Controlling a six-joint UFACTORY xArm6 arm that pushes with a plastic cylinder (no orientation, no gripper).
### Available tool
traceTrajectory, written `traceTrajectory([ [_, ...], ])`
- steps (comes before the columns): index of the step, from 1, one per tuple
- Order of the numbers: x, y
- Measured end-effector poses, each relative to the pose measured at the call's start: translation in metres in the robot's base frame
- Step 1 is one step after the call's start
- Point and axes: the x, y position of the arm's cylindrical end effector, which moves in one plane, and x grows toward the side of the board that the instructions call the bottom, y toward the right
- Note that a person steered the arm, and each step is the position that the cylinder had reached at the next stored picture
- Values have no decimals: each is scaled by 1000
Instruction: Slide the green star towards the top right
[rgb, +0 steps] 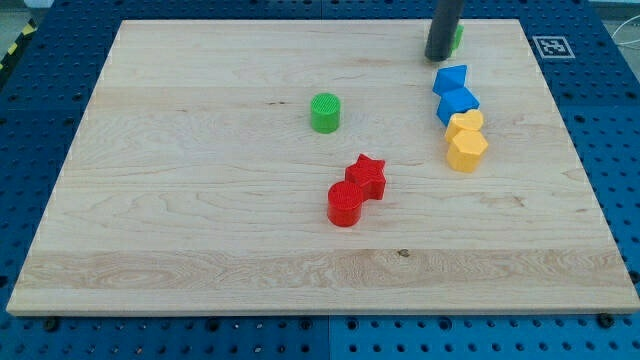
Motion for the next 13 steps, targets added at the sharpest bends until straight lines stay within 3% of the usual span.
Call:
traceTrajectory([
  [2,-6,-49],
  [5,-32,-48],
  [13,-38,55],
])
